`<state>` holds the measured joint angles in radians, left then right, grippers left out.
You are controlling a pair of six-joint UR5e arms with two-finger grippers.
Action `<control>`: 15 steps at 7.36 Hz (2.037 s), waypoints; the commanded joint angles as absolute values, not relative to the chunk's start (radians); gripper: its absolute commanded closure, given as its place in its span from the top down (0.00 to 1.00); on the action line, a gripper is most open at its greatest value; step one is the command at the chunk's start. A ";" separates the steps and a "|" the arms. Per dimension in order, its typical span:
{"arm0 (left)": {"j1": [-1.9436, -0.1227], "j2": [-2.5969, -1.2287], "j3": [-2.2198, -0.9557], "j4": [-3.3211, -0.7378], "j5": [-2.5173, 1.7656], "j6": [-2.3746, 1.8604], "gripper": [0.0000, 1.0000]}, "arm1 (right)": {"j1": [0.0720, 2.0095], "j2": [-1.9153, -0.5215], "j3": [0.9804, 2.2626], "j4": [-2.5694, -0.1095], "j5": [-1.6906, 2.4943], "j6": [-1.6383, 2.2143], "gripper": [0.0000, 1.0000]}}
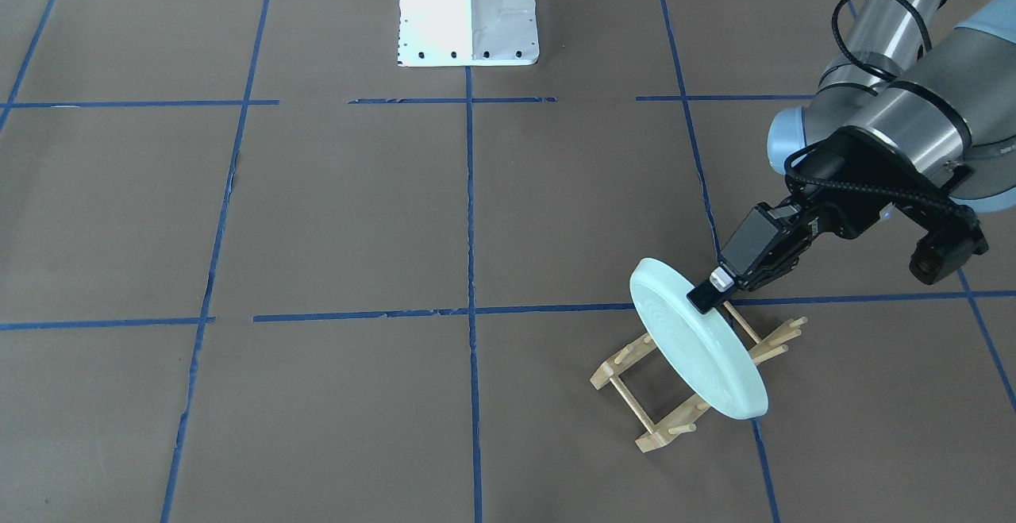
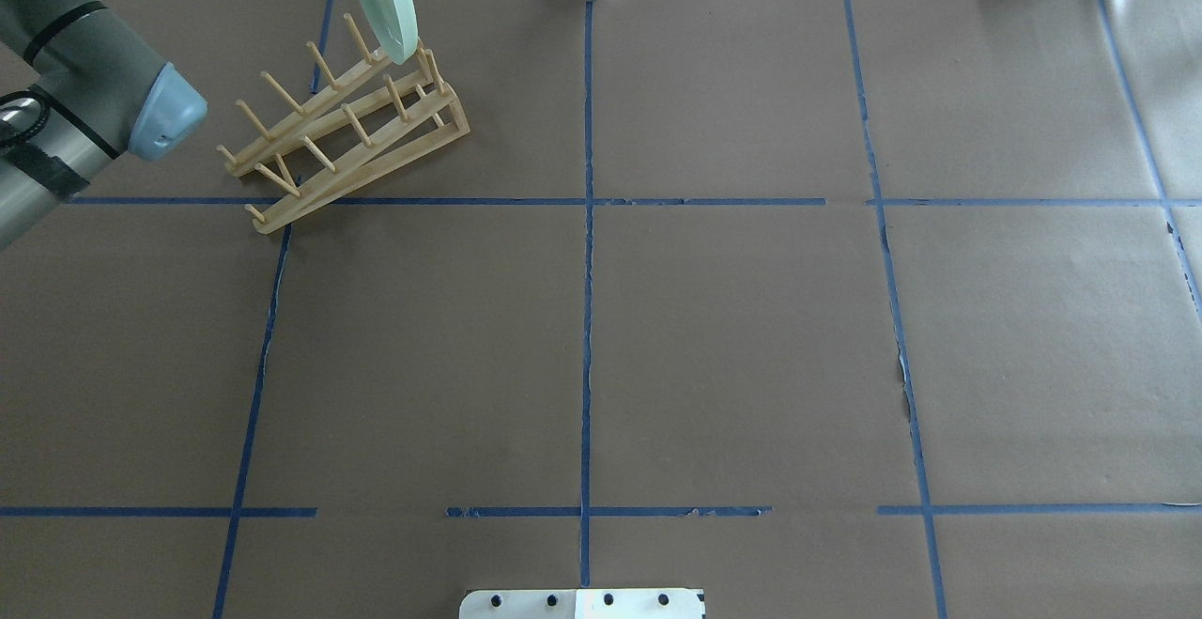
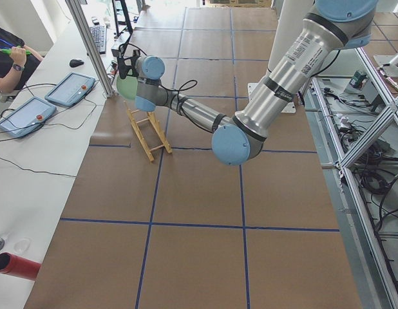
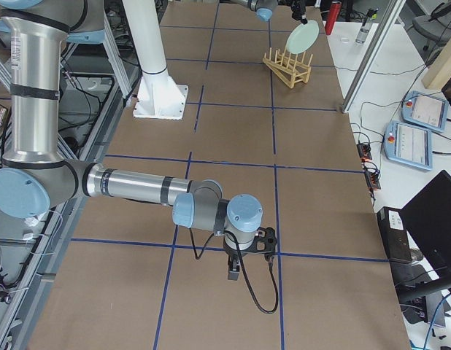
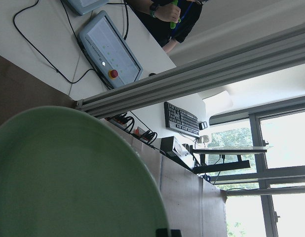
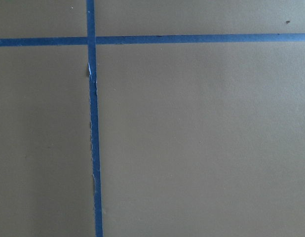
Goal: Place plate on rack
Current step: 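Lower the plate upright into the rack slots with the left gripper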
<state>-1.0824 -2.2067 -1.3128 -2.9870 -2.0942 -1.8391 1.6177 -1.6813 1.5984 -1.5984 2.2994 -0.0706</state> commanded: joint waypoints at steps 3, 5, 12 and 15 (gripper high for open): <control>-1.077 -2.209 -1.238 -3.014 -2.043 -1.838 0.00 | 1.618 -1.681 1.598 -1.598 2.299 -0.071 1.00; -1.071 -2.210 -1.207 -3.020 -2.020 -1.838 0.00 | 1.617 -1.681 1.600 -1.598 2.299 -0.071 1.00; -0.991 -2.206 -1.166 -3.017 -1.956 -1.821 0.01 | 1.617 -1.681 1.598 -1.598 2.299 -0.071 1.00; -0.977 -2.204 -1.167 -3.013 -1.917 -1.807 1.00 | 1.617 -1.681 1.598 -1.598 2.299 -0.071 1.00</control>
